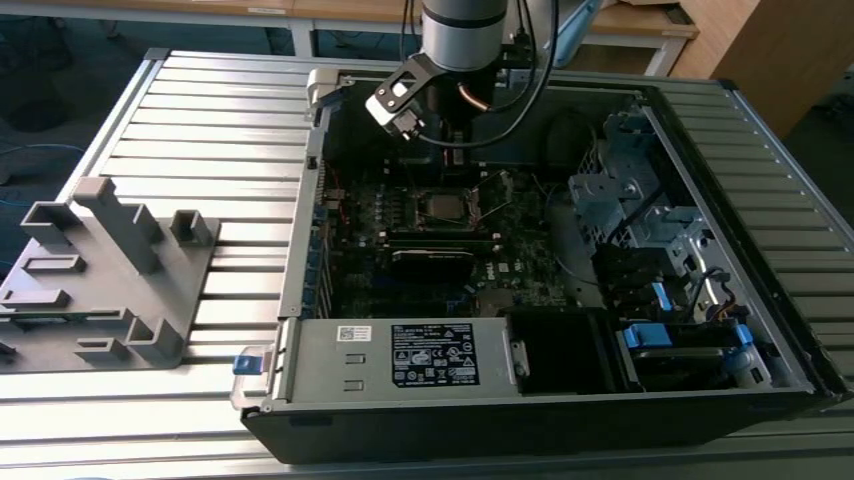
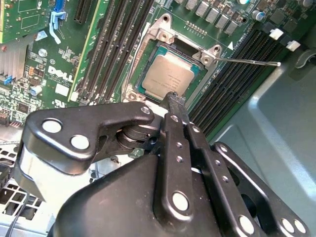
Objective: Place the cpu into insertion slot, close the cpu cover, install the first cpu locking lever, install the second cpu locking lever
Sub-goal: 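Close the cpu cover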
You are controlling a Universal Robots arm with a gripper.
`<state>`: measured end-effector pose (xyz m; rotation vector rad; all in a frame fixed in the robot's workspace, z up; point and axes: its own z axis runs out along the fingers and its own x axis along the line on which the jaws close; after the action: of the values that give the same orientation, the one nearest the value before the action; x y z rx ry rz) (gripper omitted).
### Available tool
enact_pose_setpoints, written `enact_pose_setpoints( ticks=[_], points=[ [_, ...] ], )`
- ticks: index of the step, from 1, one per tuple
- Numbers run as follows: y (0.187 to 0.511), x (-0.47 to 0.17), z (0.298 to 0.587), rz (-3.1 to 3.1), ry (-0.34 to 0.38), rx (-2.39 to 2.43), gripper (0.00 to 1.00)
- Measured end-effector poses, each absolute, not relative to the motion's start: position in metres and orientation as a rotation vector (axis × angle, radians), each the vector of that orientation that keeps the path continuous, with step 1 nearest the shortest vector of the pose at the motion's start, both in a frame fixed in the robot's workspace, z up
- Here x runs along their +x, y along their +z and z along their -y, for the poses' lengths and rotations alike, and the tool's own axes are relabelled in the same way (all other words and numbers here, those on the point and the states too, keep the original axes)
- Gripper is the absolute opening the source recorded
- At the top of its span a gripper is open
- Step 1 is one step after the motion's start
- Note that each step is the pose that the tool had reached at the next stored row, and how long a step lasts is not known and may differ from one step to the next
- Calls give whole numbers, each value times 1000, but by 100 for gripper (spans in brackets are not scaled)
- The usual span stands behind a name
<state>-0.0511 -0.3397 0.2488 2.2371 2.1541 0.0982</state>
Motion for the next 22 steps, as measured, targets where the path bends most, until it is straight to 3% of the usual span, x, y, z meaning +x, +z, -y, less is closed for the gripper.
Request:
enact_pose_setpoints(
  ticks=[22],
  points=[
    [254,-51,340,-2154,99,2237,11]
  ],
)
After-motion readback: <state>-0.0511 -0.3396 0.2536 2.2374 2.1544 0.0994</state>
